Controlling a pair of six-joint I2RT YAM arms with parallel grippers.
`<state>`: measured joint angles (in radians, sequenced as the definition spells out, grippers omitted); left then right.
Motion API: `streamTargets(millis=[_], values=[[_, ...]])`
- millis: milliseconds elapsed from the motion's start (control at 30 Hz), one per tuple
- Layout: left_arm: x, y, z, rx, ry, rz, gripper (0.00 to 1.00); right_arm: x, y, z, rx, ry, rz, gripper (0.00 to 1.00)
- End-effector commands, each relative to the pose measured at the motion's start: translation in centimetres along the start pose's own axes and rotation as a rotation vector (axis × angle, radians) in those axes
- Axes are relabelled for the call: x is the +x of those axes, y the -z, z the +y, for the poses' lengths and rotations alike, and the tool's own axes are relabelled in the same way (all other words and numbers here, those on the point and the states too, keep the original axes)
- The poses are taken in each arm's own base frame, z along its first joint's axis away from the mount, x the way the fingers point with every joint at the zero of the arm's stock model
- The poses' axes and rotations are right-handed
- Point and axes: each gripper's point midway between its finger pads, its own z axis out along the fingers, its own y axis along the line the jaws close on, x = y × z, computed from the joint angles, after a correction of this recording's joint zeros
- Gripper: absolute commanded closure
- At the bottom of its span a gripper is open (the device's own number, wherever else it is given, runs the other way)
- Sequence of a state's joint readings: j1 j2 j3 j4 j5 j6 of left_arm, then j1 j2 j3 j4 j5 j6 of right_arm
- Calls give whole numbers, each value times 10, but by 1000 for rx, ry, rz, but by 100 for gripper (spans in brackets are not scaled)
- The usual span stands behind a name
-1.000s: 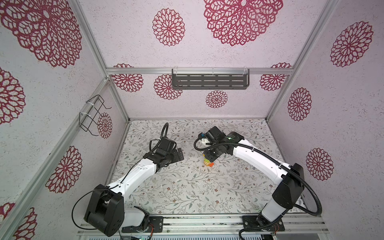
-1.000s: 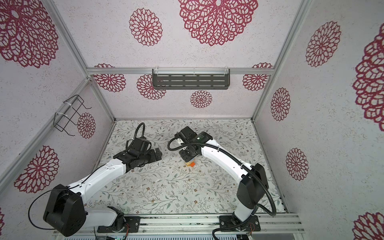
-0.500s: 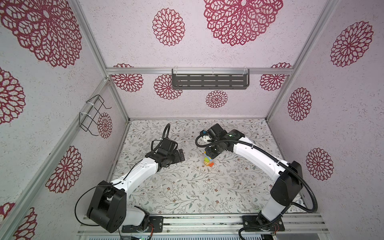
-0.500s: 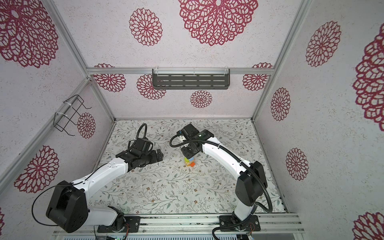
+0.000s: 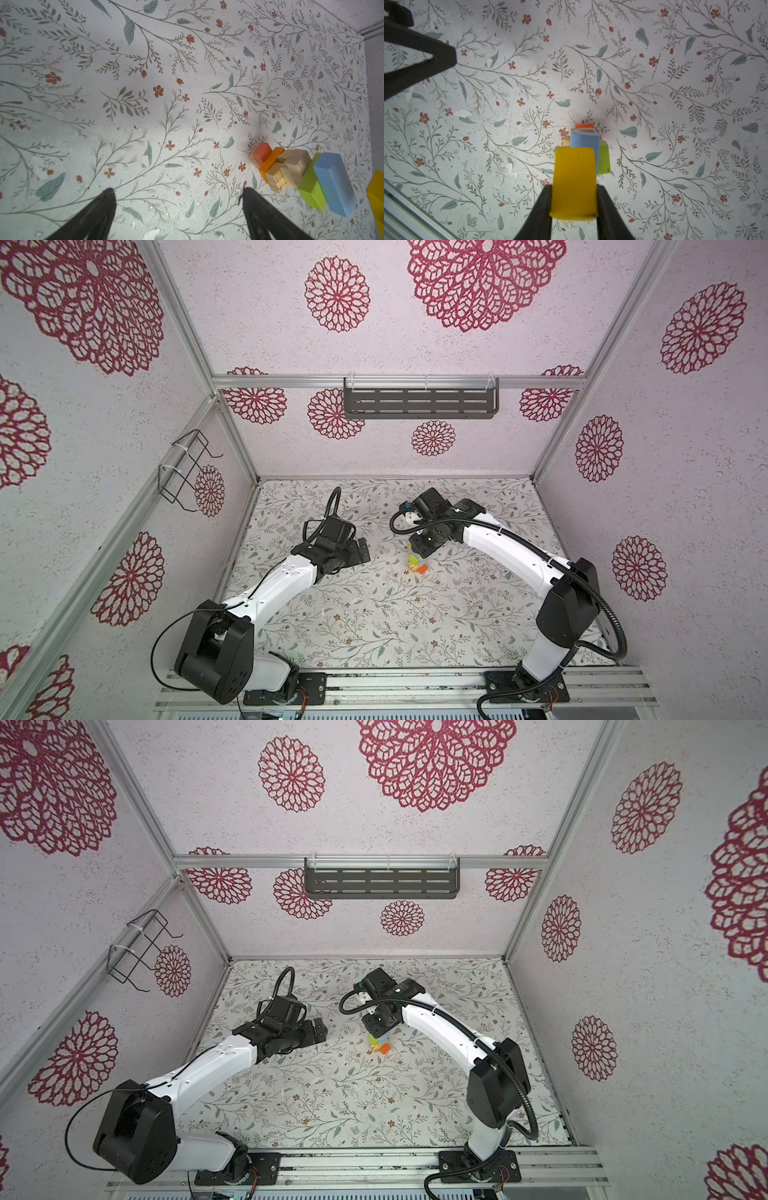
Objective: Build the wood block tower
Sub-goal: 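Lower the yellow block onto the light blue block atop the stack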
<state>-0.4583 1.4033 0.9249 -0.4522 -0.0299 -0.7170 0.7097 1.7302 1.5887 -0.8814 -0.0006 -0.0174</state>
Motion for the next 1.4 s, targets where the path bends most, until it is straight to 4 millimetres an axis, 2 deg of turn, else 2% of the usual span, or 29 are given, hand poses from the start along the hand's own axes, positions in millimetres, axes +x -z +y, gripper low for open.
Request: streamTargets(millis=[0, 633, 1367], values=[[2, -6, -4, 13, -12, 8, 3, -10, 5, -4, 9, 9, -32, 69], [4, -11, -3, 8, -13, 20, 3, -7, -5, -8, 27, 6, -3, 69], [5, -14, -3, 4, -14, 28, 3, -3, -8, -11, 40, 2, 10, 66]])
